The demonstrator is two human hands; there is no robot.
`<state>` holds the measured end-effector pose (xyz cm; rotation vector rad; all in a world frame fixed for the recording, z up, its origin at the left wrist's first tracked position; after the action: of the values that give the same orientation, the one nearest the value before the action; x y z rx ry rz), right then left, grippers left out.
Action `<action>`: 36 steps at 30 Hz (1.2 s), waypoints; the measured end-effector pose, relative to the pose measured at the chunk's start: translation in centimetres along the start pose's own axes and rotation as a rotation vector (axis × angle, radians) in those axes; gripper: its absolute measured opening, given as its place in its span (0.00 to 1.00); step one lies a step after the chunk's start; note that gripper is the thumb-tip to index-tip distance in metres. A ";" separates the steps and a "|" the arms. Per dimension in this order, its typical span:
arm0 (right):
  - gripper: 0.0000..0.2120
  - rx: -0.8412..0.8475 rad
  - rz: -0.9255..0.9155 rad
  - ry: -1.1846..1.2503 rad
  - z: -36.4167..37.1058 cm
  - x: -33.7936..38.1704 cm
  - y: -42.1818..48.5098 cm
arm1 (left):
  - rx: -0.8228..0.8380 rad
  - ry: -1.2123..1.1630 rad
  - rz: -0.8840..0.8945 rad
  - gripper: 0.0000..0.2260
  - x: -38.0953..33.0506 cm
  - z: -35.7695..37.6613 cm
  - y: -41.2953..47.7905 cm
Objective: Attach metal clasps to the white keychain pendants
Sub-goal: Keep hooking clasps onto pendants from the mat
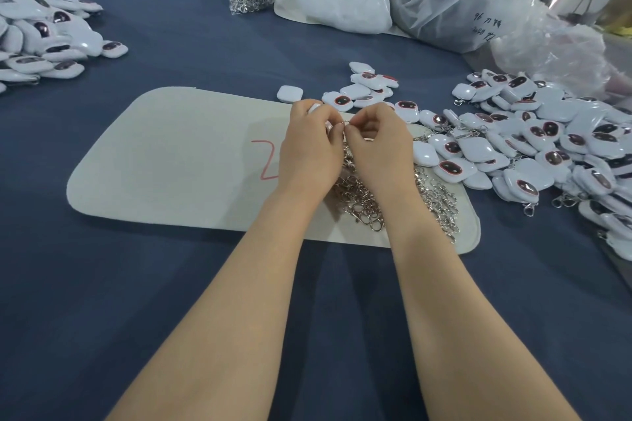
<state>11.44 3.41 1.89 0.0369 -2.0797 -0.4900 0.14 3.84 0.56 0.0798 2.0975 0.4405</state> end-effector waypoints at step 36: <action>0.08 -0.025 -0.064 -0.065 0.2 0.6 -0.3 | 0.000 -0.043 -0.058 0.05 0.2 0.1 0.0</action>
<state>10.90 3.10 2.17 0.0738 -2.1413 -0.5628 0.07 3.87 0.33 0.0286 2.0525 0.4004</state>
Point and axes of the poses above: each hand's wrist, its own y-axis towards the middle knuckle, its own z-axis out of the palm, x = y × z, the point moved 7 cm from there along y, towards the middle knuckle, and after that the axes turned 1 degree about x, right-handed, at the moved point
